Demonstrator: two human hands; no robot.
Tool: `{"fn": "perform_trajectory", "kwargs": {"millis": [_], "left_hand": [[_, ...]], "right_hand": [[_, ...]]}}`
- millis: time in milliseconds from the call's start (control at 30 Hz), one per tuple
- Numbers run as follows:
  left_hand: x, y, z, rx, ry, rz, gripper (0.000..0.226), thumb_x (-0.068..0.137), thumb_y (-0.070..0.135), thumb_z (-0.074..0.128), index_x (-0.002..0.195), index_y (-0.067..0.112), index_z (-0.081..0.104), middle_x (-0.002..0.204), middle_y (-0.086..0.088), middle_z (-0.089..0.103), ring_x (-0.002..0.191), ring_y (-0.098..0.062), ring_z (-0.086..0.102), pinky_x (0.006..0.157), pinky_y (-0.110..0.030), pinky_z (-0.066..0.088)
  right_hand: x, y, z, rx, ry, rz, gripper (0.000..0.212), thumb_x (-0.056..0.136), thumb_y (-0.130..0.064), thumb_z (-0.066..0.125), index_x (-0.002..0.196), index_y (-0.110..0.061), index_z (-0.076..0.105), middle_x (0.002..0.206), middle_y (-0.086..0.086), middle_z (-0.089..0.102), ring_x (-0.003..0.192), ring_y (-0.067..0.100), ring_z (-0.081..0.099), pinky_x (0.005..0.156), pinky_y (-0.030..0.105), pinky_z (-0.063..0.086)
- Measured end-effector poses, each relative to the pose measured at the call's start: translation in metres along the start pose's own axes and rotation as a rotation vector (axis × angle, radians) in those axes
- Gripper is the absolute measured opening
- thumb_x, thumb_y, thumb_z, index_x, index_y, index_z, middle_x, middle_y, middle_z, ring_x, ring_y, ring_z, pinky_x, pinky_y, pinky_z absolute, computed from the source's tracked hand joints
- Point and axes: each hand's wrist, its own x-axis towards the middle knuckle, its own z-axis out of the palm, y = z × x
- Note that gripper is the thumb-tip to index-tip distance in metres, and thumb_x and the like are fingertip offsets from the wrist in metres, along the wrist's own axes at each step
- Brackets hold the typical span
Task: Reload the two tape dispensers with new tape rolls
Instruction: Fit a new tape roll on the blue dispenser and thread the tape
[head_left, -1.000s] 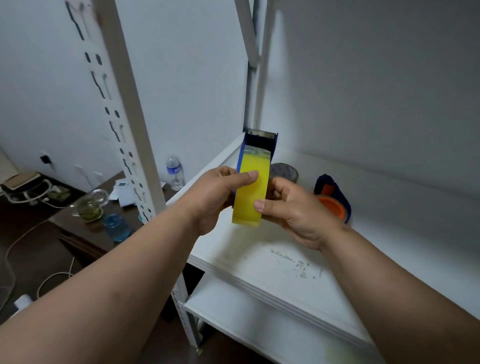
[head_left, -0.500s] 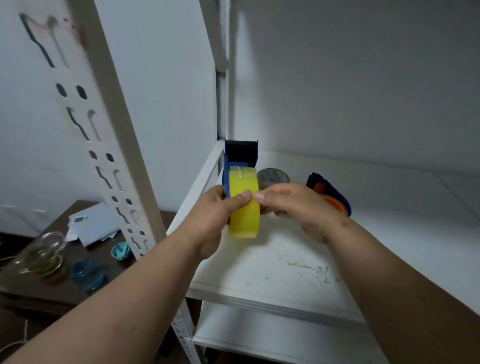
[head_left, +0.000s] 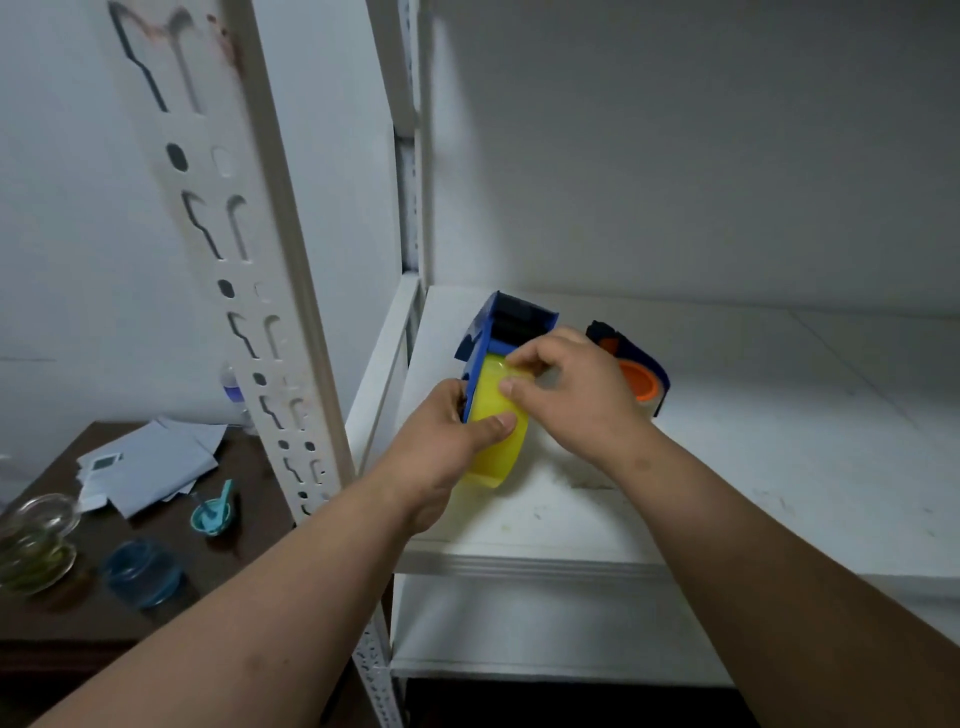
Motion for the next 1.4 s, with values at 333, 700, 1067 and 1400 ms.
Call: {"fn": "perform_trajectory", "kwargs": {"millis": [333,700,1067,1400], "left_hand": [[-0.024,-0.012,0.044,0.108,0.193,0.078,0.032,0.08,0.043,0.075,0.082,0.018,0.055,0.071,0.003,0.058,0.064,-0.015,0.055,0.054,-0.025,0.043],[-0.055,-0.012,0.1,0.019,0.287,-0.057,0.065,0.054,0.069,0.073,0.082,0.013,0.054,0.084,-0.012,0.06,0.076,-0.026,0.058,0.072,-0.038,0.047],[-0.049,-0.014,0.087,-0.037,0.194,-0.038,0.05,0.065,0.041,0.086,0.096,0.01,0.063,0.097,-0.014,0.072,0.085,-0.031,0.068,0.081,-0.046,0.056],[-0.029,-0.008,0.055,0.088,0.136,-0.052,0.071,0.057,0.068,0.073,0.095,0.009,0.062,0.089,-0.013,0.062,0.081,-0.025,0.059,0.074,-0.038,0.048]], "right_hand": [[-0.027,0.011,-0.033,0.06,-0.054,0.131,0.015,0.083,-0.023,0.066,0.07,-0.03,0.059,0.076,-0.012,0.059,0.076,0.009,0.057,0.085,0.043,0.047],[-0.063,0.032,-0.044,-0.003,0.174,0.229,0.011,0.088,-0.023,0.054,0.078,-0.018,0.052,0.086,-0.004,0.057,0.082,0.022,0.057,0.078,0.041,0.048],[-0.065,0.043,-0.042,-0.06,0.232,0.346,0.013,0.088,-0.027,0.05,0.08,-0.016,0.05,0.077,-0.003,0.059,0.078,0.027,0.057,0.075,0.041,0.048],[-0.055,0.025,-0.02,-0.152,0.339,0.298,0.015,0.089,-0.024,0.048,0.075,-0.019,0.047,0.062,-0.007,0.05,0.064,0.022,0.052,0.086,0.045,0.044]]}}
